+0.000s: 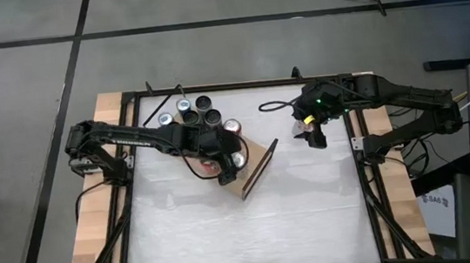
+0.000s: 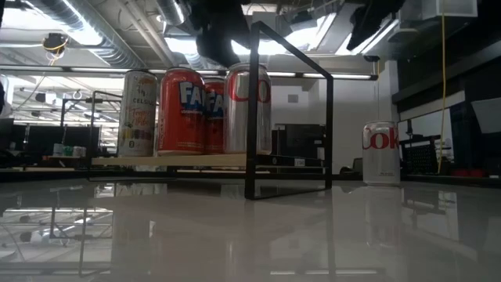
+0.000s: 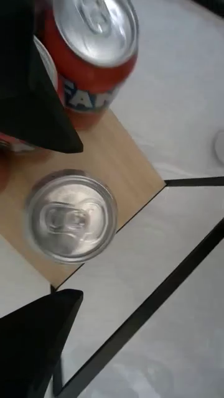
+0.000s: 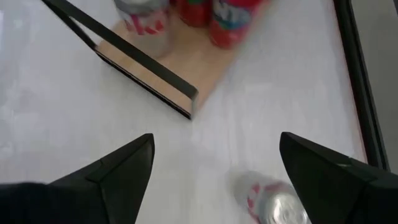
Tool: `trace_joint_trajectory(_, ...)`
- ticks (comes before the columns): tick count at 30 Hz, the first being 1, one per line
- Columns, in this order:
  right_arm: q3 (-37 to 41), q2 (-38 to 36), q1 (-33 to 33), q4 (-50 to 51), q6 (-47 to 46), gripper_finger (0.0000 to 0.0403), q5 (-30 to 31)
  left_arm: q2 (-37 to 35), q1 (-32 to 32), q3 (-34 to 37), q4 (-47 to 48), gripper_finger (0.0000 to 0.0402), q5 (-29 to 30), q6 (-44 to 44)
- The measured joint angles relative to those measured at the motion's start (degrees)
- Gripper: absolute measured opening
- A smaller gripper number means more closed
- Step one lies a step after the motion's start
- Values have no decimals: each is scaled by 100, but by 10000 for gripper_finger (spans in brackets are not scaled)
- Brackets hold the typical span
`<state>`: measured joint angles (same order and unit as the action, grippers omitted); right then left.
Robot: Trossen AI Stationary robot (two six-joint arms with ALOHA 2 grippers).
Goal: Place canned beverage on shelf
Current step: Put the red-silver soda can aligned with the red-silver soda can on the shelf
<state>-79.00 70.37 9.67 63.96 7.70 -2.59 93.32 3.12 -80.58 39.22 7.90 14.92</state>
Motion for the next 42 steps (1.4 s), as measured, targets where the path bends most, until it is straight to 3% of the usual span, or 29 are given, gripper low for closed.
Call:
trace_joint_trajectory(14, 0, 0, 1370, 653, 345, 344, -530, -1319, 1, -4, 208, 368, 119, -4)
trace_joint_trajectory(28, 0, 0, 1506, 622, 353, 344, -1054, -2435, 666, 33, 980, 368, 1658, 30)
trace_joint_trajectory(34, 0, 0, 1510, 624, 353, 344, -1019, -3074, 940, 839, 781, 368, 1900, 292)
trace_joint_trajectory(42, 0, 0, 1510, 645, 357, 344, -695, -4789, 904, 2694, -520, 368, 1964, 256)
